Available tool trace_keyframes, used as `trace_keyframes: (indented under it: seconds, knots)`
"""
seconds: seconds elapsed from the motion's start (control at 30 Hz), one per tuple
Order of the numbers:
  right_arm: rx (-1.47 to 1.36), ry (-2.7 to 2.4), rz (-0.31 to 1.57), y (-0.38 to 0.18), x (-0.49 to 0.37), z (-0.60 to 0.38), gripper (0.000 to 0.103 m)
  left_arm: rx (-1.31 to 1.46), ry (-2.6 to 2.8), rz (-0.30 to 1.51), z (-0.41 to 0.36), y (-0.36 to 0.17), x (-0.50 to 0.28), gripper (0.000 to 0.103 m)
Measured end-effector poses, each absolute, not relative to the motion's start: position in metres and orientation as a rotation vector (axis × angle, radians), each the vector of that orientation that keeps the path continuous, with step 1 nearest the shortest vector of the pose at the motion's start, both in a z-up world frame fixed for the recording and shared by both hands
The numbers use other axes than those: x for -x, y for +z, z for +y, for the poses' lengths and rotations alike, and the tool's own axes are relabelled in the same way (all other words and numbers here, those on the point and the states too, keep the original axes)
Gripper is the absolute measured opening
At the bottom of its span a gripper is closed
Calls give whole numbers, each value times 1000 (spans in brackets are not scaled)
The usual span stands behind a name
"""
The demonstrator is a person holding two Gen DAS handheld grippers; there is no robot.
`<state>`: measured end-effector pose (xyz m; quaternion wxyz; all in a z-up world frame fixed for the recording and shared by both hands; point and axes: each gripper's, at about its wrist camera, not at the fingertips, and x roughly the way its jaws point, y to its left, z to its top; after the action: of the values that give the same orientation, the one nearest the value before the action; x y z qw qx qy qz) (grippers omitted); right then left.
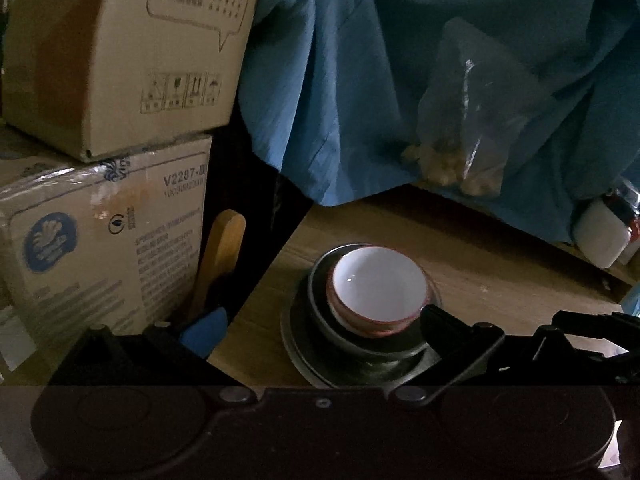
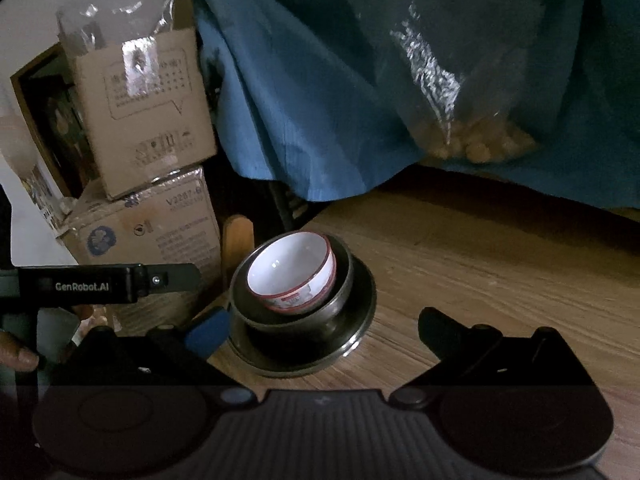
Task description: Organize plates and bowls
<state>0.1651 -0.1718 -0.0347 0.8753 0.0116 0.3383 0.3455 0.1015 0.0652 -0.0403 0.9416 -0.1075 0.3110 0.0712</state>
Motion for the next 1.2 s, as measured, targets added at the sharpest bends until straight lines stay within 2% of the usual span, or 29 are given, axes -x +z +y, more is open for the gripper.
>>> trace_keyframes:
  seconds: [0.57, 1.2]
  knots:
    - [-14, 693, 633, -19, -98, -236, 103, 218, 250, 539, -1, -30, -15, 102]
    - [11, 657, 592, -24, -42, -277, 103, 159, 302, 533, -46, -34, 50, 102]
